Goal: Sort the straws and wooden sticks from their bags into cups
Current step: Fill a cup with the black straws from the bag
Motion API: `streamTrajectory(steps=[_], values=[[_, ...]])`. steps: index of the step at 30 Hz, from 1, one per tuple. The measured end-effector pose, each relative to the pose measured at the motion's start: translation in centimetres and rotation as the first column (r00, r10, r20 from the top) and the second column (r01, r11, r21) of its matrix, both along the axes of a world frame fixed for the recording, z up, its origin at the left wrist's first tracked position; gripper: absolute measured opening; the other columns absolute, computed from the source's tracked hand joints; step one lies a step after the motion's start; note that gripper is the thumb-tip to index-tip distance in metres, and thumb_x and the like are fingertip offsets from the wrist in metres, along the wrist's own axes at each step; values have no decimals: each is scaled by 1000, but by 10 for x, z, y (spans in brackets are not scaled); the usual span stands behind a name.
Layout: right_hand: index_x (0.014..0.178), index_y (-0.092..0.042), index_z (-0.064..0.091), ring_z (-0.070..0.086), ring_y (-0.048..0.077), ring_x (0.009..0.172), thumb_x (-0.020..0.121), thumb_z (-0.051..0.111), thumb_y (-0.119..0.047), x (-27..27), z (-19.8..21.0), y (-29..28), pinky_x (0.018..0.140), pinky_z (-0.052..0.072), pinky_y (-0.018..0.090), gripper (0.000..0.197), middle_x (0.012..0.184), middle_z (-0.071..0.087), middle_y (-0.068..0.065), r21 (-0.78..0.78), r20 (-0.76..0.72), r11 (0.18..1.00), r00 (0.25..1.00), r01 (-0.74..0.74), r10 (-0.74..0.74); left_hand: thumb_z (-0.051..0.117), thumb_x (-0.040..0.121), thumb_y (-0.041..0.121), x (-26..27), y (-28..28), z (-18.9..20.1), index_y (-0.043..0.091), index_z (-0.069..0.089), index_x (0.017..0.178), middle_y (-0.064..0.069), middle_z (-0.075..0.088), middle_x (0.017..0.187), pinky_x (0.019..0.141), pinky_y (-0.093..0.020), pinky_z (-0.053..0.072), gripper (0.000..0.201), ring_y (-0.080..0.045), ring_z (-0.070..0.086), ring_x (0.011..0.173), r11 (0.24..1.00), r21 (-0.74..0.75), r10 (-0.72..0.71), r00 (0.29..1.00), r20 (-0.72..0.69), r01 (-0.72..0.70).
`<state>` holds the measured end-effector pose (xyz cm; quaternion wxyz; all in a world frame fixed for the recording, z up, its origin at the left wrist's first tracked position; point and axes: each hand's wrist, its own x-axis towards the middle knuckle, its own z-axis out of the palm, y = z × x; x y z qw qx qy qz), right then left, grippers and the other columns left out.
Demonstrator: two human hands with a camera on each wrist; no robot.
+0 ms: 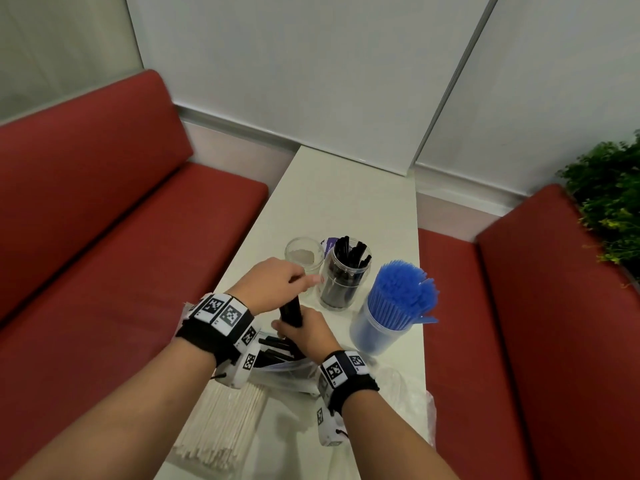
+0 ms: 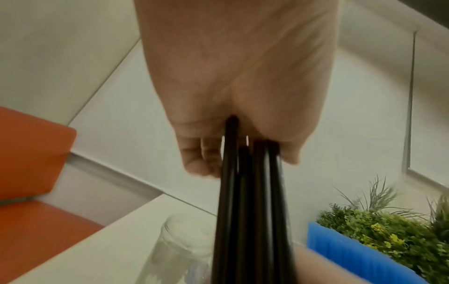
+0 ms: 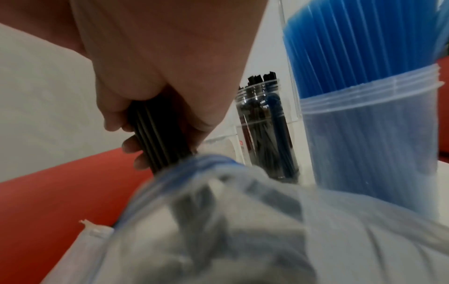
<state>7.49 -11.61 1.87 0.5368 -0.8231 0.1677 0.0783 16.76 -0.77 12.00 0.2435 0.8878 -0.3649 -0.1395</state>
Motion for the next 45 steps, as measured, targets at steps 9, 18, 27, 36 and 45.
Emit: streamTrajectory(steps=[9, 18, 27, 36, 45], values=[[85, -13, 60, 56, 8, 56, 94, 76, -19, 8, 31, 0, 63, 47, 21, 18, 65, 61, 0, 273, 189, 951, 961, 144, -200, 43, 95, 57, -4, -2, 2, 33, 64, 116, 18, 65, 114, 95, -18, 43, 38, 0, 59, 109, 722, -661, 68, 971, -228, -205], [90, -11, 65, 63, 19, 66, 87, 81, -24, 33, 137, -10, 72, 55, 33, 20, 70, 64, 5, 570, 440, 807, 773, 154, -458, 42, 102, 45, 2, 10, -41, 4, 67, 107, -21, 66, 123, 84, -43, 55, 48, -33, 69, 101, 713, -136, -65, 127, -990, -688], [85, -15, 65, 65, 21, 71, 83, 82, -24, 26, 135, 7, 74, 56, 35, 19, 72, 65, 8, 481, 448, 864, 805, 150, -389, 48, 96, 17, -11, -14, -31, -3, 68, 109, -23, 69, 108, 79, -50, 57, 32, -36, 69, 102, 569, -171, -556, -222, -801, -805], [103, -18, 63, 66, 17, 77, 85, 79, -12, 19, 125, -1, 82, 56, 31, 25, 83, 67, 3, 463, 453, 876, 813, 137, -366, 60, 85, 13, -11, -18, -53, -9, 75, 91, -22, 72, 100, 74, -46, 59, 27, -35, 71, 95, 600, -15, -465, -334, -820, -800], [83, -12, 67, 63, 15, 66, 91, 78, -32, 36, 133, -40, 69, 55, 28, 24, 71, 67, 5, 380, 407, 889, 817, 255, -408, 53, 100, 26, -8, -23, -66, -3, 66, 101, -16, 68, 81, 60, -32, 59, 31, -26, 68, 72, 643, -27, -202, -135, -970, -766]])
